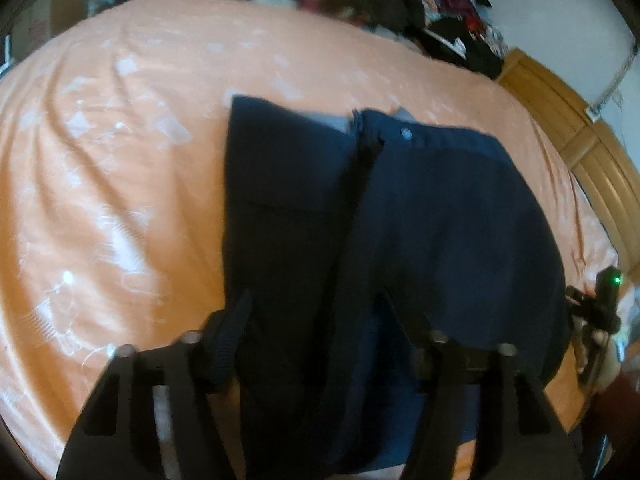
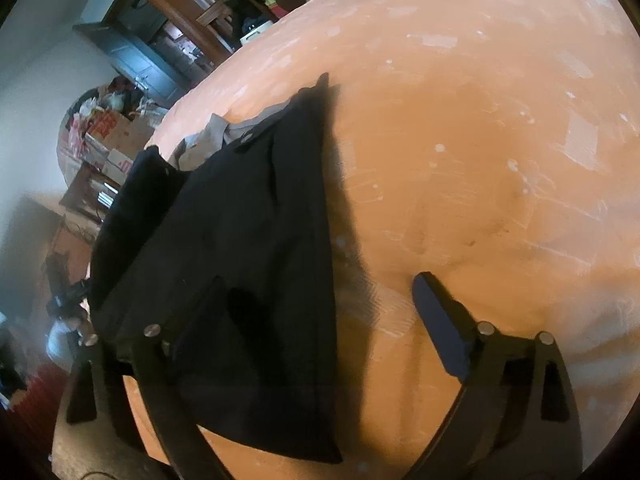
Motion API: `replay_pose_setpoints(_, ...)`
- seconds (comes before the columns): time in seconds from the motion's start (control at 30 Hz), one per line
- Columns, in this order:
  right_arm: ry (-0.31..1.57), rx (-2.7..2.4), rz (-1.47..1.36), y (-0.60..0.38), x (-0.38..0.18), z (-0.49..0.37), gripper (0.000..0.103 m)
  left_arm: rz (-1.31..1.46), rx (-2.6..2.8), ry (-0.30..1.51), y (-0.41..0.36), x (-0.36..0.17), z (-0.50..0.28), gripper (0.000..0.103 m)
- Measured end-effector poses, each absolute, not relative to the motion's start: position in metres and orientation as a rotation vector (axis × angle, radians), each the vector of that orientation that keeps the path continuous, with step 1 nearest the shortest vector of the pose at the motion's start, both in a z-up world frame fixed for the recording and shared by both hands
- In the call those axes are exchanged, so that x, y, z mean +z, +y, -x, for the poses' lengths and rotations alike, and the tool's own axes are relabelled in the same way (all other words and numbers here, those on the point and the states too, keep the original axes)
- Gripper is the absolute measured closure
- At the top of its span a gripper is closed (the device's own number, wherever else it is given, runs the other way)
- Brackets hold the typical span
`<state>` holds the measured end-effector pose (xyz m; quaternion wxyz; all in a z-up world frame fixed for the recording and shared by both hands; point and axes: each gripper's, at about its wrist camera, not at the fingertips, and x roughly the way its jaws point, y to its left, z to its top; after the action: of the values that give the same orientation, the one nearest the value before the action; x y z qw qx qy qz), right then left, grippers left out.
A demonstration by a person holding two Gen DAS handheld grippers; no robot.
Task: Fold small clothes
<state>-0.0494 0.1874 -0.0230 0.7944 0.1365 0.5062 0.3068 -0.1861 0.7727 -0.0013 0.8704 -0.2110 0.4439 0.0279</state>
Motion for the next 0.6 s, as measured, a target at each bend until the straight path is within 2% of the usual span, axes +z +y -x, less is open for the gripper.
replay_pose_setpoints(0.03,1.086,0.661,-0.284,0.188,-0.023,0.05,0.008,0.456,0.043,0.923,0.773,-0.001,0.186,0.096)
replay_pose_setpoints(0.1,1.084,0.665,-0.279,0.189,-0.023,0.05,0.006,0.471,0.045,0.933,0.772,-0.001,0.188,0.101)
replay_pose_setpoints(0.3,1.068,0.685,-0.301,0.186,-0.024,0.051,0.004,0.694,0.125,0.864,0.807,-0.006,0.256,0.102)
replay_pose_setpoints(0.6,1.057,0.682,-0.28,0.188,-0.023,0.053,0.002,0.631,0.161,0.898,0.796,-0.007,0.268,0.1)
